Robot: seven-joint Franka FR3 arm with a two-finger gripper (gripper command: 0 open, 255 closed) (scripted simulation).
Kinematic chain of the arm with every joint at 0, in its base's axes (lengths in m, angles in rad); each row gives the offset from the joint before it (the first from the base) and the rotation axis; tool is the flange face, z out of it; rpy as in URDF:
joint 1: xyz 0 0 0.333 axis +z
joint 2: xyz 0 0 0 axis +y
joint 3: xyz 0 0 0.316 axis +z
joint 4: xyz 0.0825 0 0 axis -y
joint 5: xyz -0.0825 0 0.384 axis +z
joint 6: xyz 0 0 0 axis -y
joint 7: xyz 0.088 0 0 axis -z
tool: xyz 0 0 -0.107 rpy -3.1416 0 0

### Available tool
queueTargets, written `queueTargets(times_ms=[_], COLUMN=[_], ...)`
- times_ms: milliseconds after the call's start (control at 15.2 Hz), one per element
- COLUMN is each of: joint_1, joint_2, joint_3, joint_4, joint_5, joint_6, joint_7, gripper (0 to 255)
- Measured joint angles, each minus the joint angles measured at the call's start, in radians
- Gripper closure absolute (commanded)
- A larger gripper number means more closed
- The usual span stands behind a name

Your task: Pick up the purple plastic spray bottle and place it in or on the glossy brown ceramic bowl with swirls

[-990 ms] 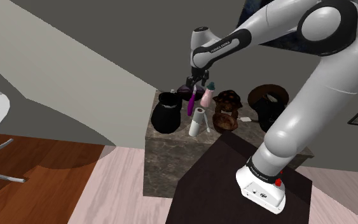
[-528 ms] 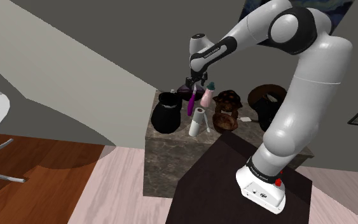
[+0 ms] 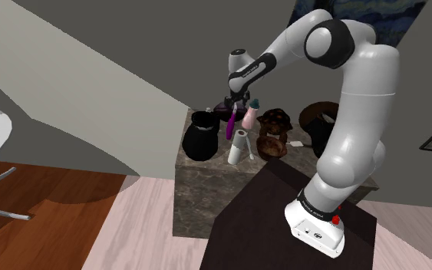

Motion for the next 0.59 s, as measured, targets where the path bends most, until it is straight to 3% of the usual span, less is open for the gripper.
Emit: queueTargets(times_ms=[594], joint_1=[-0.006], joint_2=[0.036], joint_3=[-0.006], joint_4=[0.002], joint_5=[-0.007], joint_6=[0.036], joint_7=[0.006], gripper=[0])
